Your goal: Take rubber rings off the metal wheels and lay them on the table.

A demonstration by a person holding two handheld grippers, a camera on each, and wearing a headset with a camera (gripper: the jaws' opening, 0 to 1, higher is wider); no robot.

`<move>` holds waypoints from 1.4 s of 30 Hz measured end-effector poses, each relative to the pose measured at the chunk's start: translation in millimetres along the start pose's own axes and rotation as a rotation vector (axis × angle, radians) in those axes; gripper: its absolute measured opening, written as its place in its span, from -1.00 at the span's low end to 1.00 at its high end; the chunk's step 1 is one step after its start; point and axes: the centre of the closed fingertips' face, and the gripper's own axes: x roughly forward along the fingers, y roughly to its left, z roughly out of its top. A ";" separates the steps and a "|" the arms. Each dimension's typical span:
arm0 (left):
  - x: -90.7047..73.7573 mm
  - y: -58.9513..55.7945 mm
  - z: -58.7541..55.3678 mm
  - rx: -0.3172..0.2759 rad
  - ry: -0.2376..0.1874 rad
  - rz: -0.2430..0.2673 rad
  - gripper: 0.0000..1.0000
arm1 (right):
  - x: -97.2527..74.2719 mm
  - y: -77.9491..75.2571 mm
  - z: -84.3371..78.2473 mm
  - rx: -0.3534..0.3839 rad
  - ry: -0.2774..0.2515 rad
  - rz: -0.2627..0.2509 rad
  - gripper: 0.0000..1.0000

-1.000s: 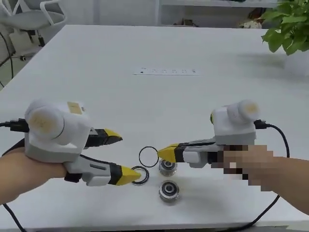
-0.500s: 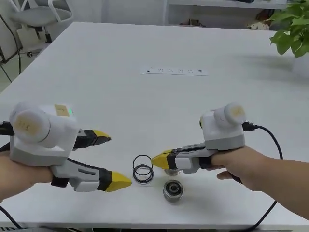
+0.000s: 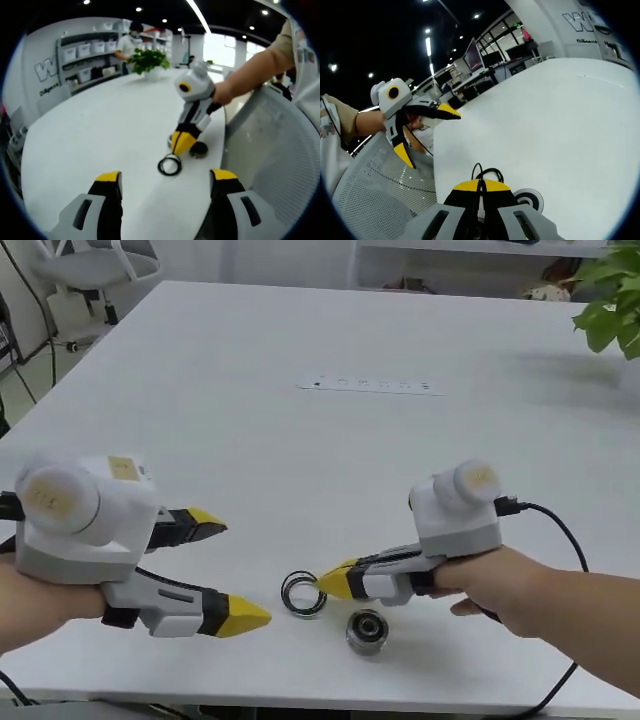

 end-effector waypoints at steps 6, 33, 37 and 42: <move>-0.1 1.5 -2.0 -0.008 0.004 0.002 0.44 | 0.4 -3.4 -2.1 -0.016 0.009 -0.020 -1.00; -5.7 3.1 0.1 -0.041 -0.009 -0.004 0.45 | -45.6 4.9 28.3 -0.058 -0.140 -0.068 -0.45; -6.9 3.9 0.9 -0.042 -0.011 -0.001 0.45 | -59.8 1.0 26.5 -0.070 -0.161 -0.087 -0.37; -8.3 4.1 4.1 -0.042 -0.018 0.003 0.46 | -76.1 4.7 24.6 -0.093 -0.182 -0.107 -0.25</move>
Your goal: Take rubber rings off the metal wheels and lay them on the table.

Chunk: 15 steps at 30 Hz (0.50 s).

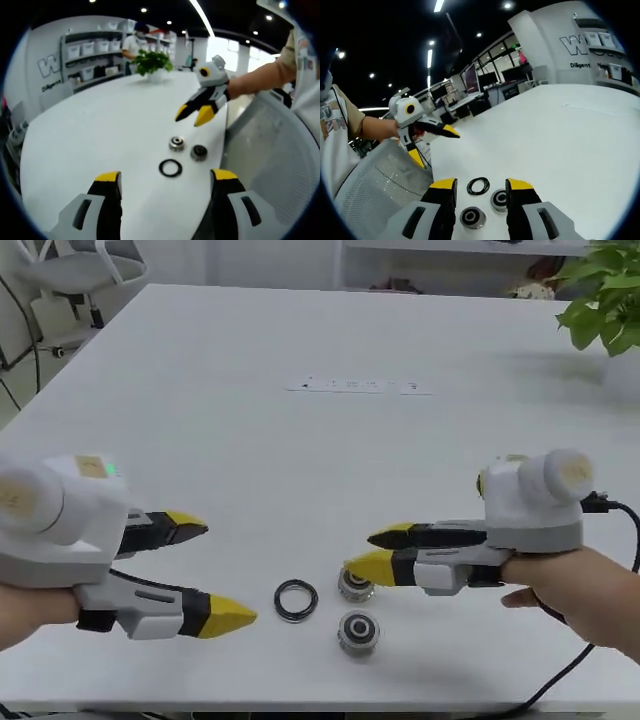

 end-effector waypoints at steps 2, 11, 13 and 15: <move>-0.3 -1.1 1.2 0.001 -0.002 -0.001 0.46 | -6.7 -0.8 -0.1 -0.005 -0.011 -0.004 -0.20; -2.2 -7.9 3.6 0.003 -0.012 -0.003 0.48 | -33.5 2.2 -15.7 -0.066 0.013 -0.053 0.06; -3.1 -9.1 3.0 0.008 -0.011 -0.003 0.49 | -40.5 0.6 -19.7 -0.067 0.012 -0.071 0.10; -3.9 -9.8 2.1 0.008 -0.009 -0.003 0.49 | -47.1 -0.3 -23.4 -0.068 0.011 -0.088 0.14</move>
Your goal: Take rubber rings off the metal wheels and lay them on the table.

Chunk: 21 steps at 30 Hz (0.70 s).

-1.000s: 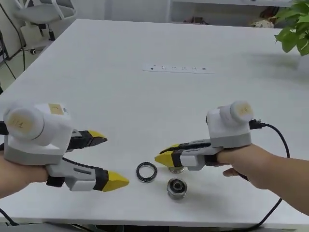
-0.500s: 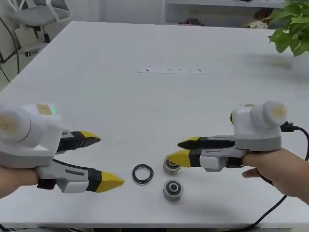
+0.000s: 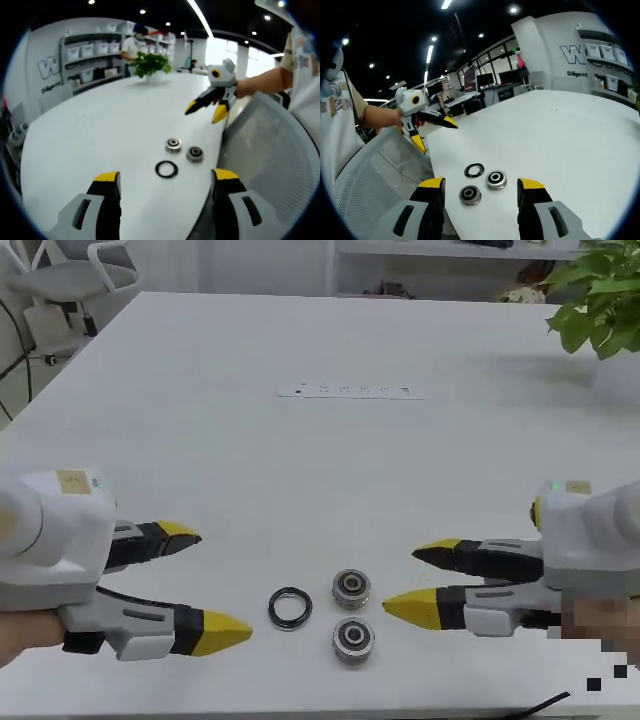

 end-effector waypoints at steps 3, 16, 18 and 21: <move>-2.2 -1.7 0.1 -0.004 -0.003 0.002 0.51 | -8.4 -0.2 -4.9 -0.003 0.002 -0.020 0.21; -14.0 -0.8 3.5 -0.013 -0.028 0.031 0.55 | -28.6 4.4 -14.6 -0.035 0.006 -0.073 0.38; -15.6 -1.0 3.5 -0.015 -0.029 0.035 0.56 | -30.2 6.2 -17.9 -0.057 0.024 -0.077 0.38; -16.9 -1.6 2.6 -0.021 -0.031 0.039 0.56 | -32.7 6.3 -19.7 -0.065 0.028 -0.083 0.39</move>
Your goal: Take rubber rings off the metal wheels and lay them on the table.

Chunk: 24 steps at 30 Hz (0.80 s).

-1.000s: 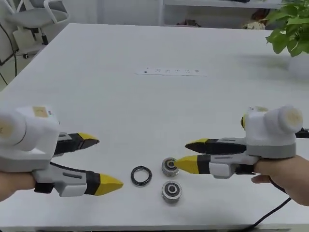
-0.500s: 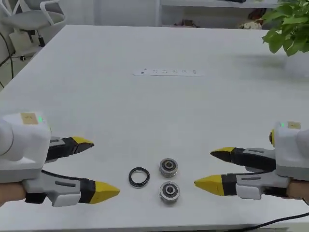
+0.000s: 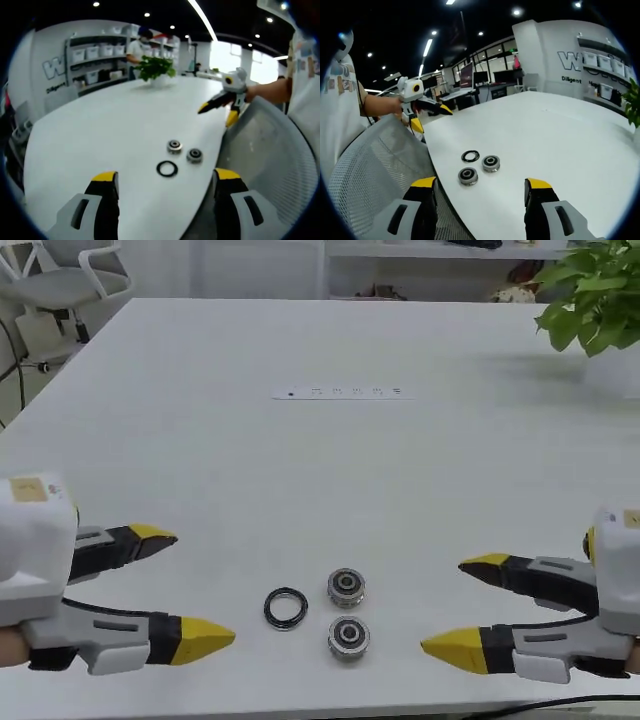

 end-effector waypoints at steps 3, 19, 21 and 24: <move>-0.4 -2.1 -1.3 -0.004 0.002 -0.002 0.56 | -2.6 -1.0 -0.1 0.005 -0.006 -0.008 0.39; -3.0 -5.2 -2.0 0.013 0.011 0.000 0.56 | -10.9 2.8 -4.3 -0.018 0.009 -0.035 0.39; -3.4 -5.2 -2.3 0.014 0.012 0.001 0.56 | -10.6 3.8 -4.4 -0.023 0.013 -0.035 0.39; -3.9 -5.0 -2.6 0.014 0.013 0.003 0.57 | -10.6 5.0 -3.5 -0.026 0.013 -0.036 0.39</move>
